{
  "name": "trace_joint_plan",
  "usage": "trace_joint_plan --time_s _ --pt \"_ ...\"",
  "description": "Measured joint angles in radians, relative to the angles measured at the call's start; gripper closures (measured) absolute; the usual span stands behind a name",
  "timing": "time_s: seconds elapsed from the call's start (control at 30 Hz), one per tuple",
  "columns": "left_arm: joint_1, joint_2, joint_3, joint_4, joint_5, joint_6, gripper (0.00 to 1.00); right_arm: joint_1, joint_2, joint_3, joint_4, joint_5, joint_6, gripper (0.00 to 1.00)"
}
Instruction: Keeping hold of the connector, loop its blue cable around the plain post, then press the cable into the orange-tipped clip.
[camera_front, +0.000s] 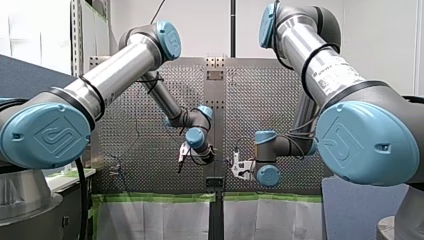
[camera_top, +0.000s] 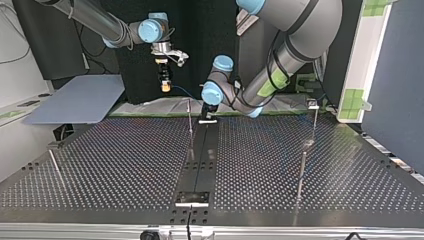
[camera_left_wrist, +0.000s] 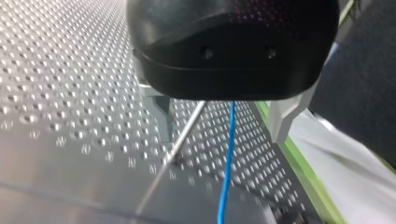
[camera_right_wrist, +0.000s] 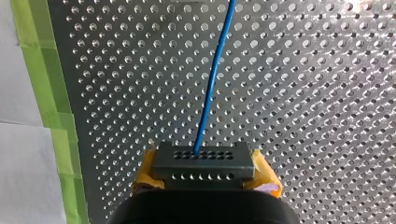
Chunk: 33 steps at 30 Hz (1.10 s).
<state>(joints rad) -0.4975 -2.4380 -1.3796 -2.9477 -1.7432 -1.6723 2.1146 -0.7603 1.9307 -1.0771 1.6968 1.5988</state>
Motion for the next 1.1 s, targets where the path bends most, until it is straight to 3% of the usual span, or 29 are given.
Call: trace_joint_plan --time_s 0.33,0.67,0.97,1.1 --pt "-0.018 -0.027 0.018 0.026 0.033 -0.077 0.01 0.006 0.000 0.000 0.000 -0.001 0.001 1.00" --pt "-0.033 -0.033 0.020 0.109 0.105 -0.164 0.01 0.006 0.000 0.000 0.003 -0.004 0.001 1.00" --pt "-0.032 -0.033 0.018 0.164 0.104 -0.241 0.01 0.006 0.000 0.000 0.003 -0.011 0.000 1.00" --pt "-0.030 -0.032 0.018 0.163 0.101 -0.239 0.01 0.006 0.000 0.000 0.003 -0.011 0.000 1.00"
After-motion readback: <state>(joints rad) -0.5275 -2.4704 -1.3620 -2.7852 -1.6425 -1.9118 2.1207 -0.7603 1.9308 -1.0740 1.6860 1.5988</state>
